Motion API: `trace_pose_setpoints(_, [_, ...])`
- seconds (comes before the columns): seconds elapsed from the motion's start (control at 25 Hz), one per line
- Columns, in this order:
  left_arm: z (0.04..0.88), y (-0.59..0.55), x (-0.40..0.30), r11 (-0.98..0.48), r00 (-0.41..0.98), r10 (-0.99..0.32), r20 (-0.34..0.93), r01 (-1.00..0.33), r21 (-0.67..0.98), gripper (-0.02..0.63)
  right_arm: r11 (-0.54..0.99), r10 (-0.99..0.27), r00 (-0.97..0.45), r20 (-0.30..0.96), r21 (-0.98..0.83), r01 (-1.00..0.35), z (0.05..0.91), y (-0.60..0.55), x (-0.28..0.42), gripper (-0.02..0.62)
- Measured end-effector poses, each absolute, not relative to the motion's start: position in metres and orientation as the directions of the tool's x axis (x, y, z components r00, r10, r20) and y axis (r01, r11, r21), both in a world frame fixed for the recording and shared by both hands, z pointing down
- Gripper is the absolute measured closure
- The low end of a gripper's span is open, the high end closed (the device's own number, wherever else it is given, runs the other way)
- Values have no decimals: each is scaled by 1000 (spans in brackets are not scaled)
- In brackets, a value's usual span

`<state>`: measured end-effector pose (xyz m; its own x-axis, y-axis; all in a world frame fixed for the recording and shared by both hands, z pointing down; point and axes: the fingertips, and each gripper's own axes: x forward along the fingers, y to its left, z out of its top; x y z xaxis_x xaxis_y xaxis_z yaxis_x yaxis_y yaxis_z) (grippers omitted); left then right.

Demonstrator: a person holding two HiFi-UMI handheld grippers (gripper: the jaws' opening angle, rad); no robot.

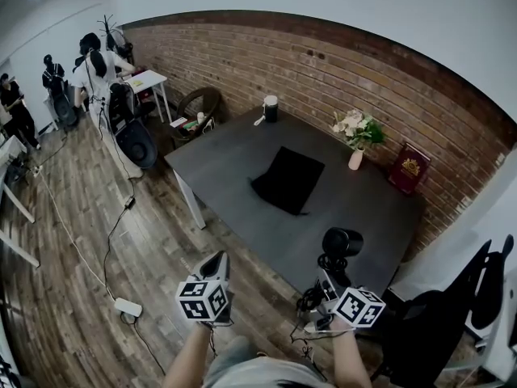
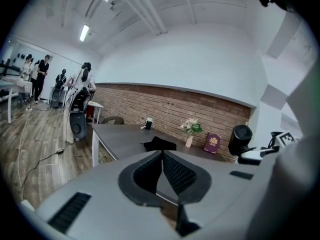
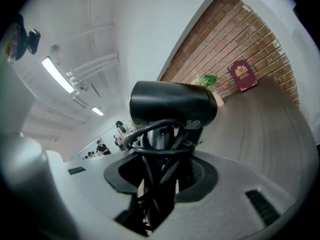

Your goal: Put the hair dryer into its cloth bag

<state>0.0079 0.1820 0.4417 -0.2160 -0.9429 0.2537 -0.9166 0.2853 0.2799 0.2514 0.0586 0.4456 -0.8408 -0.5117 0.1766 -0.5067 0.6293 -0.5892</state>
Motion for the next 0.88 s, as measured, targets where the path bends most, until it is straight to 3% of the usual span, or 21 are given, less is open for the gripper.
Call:
trace_pose_setpoints(0.32, [453, 124, -20, 224, -152, -957, 249, -929, 294, 594, 584, -562, -801, 207, -586, -562, 464, 21, 237, 442])
trace_pose_setpoints(0.88, [450, -20, -148, 36, 49, -963, 264, -950, 310, 594, 446, -711, -665, 226, -587, -676, 451, -67, 127, 442])
